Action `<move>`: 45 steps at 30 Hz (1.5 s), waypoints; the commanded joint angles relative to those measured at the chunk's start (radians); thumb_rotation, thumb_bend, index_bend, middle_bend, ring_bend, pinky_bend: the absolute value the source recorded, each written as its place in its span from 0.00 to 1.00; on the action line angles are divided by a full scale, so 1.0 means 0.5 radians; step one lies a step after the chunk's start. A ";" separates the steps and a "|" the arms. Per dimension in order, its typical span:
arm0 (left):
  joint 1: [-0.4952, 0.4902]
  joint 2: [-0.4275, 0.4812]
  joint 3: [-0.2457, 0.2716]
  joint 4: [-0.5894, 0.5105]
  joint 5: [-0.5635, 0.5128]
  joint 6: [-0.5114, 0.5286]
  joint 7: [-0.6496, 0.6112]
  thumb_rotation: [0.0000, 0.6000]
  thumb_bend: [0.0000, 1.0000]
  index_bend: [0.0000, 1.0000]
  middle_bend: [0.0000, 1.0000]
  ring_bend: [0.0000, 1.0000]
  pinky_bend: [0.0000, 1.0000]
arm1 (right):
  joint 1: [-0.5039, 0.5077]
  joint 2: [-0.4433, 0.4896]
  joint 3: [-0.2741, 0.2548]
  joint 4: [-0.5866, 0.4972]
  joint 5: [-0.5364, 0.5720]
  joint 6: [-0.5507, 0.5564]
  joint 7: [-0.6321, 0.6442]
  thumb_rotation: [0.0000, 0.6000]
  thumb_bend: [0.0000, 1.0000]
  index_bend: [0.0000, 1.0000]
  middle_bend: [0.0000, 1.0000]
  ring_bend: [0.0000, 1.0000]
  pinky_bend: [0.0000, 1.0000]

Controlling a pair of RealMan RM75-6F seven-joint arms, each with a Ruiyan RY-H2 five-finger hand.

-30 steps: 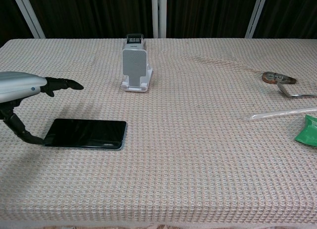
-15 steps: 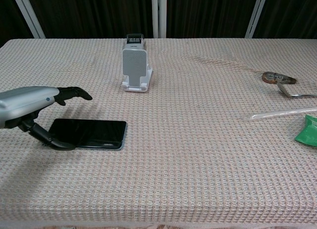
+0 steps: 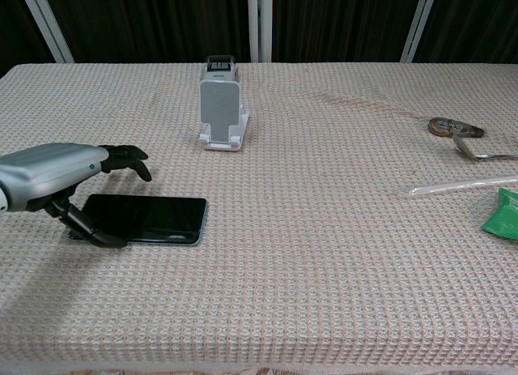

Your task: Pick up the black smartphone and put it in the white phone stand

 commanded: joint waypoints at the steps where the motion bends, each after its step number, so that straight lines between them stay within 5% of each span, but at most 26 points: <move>1: -0.003 0.005 -0.001 -0.009 -0.031 0.005 0.065 0.78 0.08 0.25 0.04 0.06 0.19 | 0.000 0.000 -0.001 -0.003 -0.001 -0.001 -0.004 1.00 0.42 0.00 0.00 0.00 0.00; 16: -0.014 -0.005 0.000 0.010 -0.033 -0.041 0.047 0.79 0.08 0.26 0.04 0.06 0.19 | 0.007 0.015 -0.008 -0.039 0.001 -0.019 -0.039 1.00 0.42 0.00 0.00 0.00 0.00; 25: -0.018 -0.004 -0.008 0.014 -0.045 -0.051 0.049 0.81 0.09 0.36 0.04 0.06 0.19 | 0.008 0.014 -0.014 -0.031 0.015 -0.040 -0.036 1.00 0.42 0.00 0.00 0.00 0.00; 31: -0.011 -0.004 -0.006 0.010 -0.004 -0.023 0.030 0.99 0.14 0.48 0.06 0.06 0.19 | 0.009 0.012 -0.015 -0.023 0.019 -0.048 -0.029 1.00 0.42 0.00 0.00 0.00 0.00; 38: -0.019 0.019 0.004 0.016 0.061 -0.005 0.061 1.00 0.27 0.55 0.33 0.06 0.19 | 0.010 0.016 -0.020 -0.024 0.025 -0.060 -0.028 1.00 0.42 0.00 0.00 0.00 0.00; 45: -0.014 0.024 0.021 0.041 0.154 0.039 0.072 1.00 0.36 0.56 0.49 0.13 0.19 | 0.010 0.020 -0.022 -0.026 0.023 -0.062 -0.025 1.00 0.42 0.00 0.00 0.00 0.00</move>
